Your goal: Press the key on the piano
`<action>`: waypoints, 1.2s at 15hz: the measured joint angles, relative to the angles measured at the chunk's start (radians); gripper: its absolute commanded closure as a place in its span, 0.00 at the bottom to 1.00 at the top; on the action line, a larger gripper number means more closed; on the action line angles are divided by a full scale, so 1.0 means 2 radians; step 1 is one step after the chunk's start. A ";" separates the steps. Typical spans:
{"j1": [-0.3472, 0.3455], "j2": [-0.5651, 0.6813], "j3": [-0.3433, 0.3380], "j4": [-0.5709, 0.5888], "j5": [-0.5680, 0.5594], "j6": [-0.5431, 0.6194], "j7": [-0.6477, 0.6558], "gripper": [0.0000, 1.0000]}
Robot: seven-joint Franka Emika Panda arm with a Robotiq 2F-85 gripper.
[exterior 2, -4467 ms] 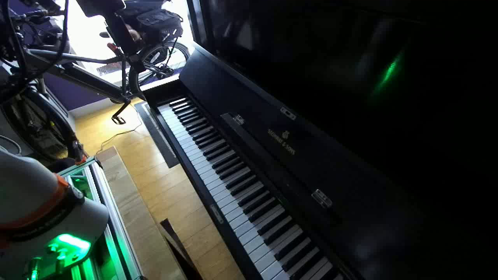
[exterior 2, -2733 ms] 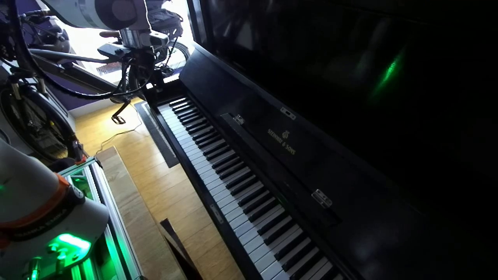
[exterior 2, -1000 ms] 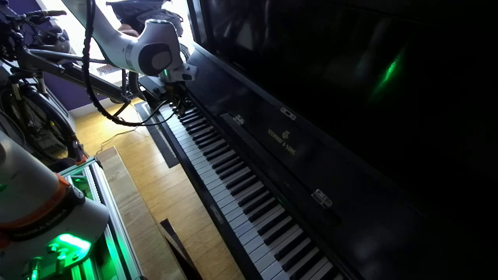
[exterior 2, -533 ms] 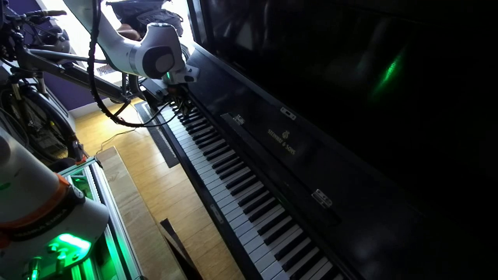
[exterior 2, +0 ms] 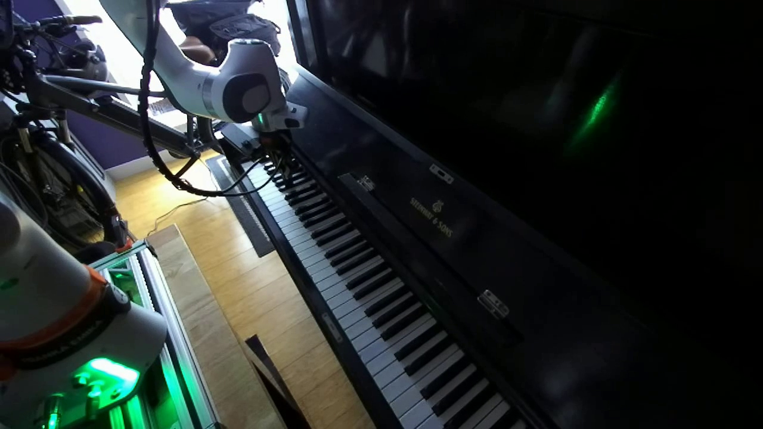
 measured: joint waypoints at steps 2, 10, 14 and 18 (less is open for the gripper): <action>0.000 0.005 0.000 0.002 0.000 0.000 0.000 1.00; 0.002 0.004 -0.001 0.003 0.000 0.000 0.000 0.74; 0.005 -0.013 -0.002 0.003 0.000 -0.013 0.000 0.53; 0.008 -0.048 0.004 0.001 -0.004 -0.054 0.001 0.22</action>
